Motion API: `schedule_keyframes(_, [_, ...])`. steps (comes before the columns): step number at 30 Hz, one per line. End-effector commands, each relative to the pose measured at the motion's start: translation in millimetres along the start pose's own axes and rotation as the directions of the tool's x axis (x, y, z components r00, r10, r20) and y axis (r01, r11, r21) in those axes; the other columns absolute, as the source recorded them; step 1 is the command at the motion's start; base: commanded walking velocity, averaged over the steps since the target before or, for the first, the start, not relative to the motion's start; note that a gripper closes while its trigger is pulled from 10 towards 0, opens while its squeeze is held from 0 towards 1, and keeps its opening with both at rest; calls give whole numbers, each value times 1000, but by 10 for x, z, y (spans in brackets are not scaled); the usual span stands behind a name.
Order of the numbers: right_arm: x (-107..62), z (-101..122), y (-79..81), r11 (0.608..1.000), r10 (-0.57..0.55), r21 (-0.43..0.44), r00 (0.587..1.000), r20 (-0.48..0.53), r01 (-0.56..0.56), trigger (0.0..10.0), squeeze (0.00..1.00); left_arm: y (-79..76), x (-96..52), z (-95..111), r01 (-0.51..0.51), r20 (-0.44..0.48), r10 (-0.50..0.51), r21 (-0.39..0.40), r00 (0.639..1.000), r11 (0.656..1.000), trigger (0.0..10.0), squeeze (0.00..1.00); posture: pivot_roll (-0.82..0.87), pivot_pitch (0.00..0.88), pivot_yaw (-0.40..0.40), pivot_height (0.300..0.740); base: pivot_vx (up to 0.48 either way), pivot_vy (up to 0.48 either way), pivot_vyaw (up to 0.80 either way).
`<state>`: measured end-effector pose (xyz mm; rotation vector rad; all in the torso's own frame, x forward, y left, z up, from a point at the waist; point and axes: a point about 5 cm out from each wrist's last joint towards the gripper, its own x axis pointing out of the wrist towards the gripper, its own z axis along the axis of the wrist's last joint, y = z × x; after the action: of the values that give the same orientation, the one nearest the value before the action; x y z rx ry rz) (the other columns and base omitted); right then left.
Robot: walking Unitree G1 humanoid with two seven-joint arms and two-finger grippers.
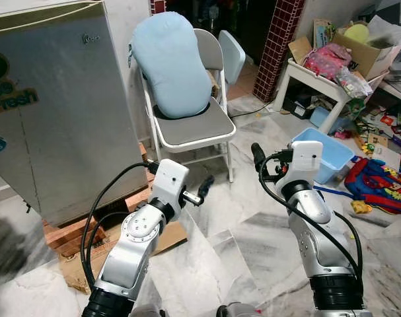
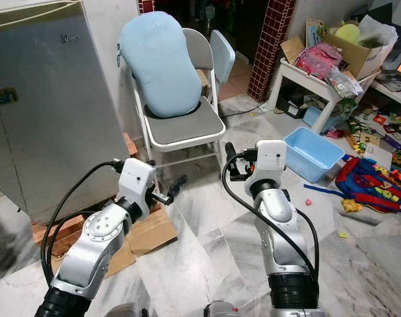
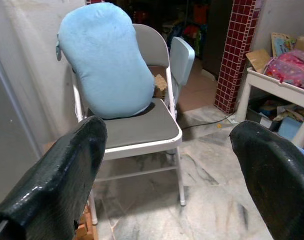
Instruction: Restocking fridge
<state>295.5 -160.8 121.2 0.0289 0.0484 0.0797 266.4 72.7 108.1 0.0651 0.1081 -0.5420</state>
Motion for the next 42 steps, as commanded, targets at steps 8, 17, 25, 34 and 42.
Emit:
schedule_keyframes(8, [-15, 67, -7, 999, -47, -6, 999, 23, 47, 10000, 0, 132, 23, 120, -47, 42, 52, -105, 998, 993, 10000, 0, -4, 28, 8, 740, 0, 0, -600])
schedule_keyframes(17, [-59, 24, -55, 998, -61, -5, 998, 13, 61, 10000, 0, 136, 40, 147, -53, 64, 63, -153, 996, 987, 10000, 0, -18, 20, 8, 740, -355, 0, -800])
schedule_keyframes(25, [-144, 25, -174, 995, -94, -23, 995, 12, 94, 10000, 0, 175, 15, 128, -68, 58, 78, -160, 995, 985, 10000, 0, -19, 14, 3, 740, -422, 0, -800])
schedule_keyframes(34, [-337, -76, -313, 990, -134, -39, 991, -20, 133, 10000, 0, 363, -84, 67, -142, 39, 153, -196, 987, 970, 10000, 0, -17, 0, 6, 740, -399, 0, -800])
schedule_keyframes(42, [-472, -101, -394, 982, -186, -35, 982, -30, 185, 10000, 0, 504, -209, 7, -179, 48, 199, -272, 979, 946, 10000, 0, -44, 0, 48, 740, -67, 0, -400])
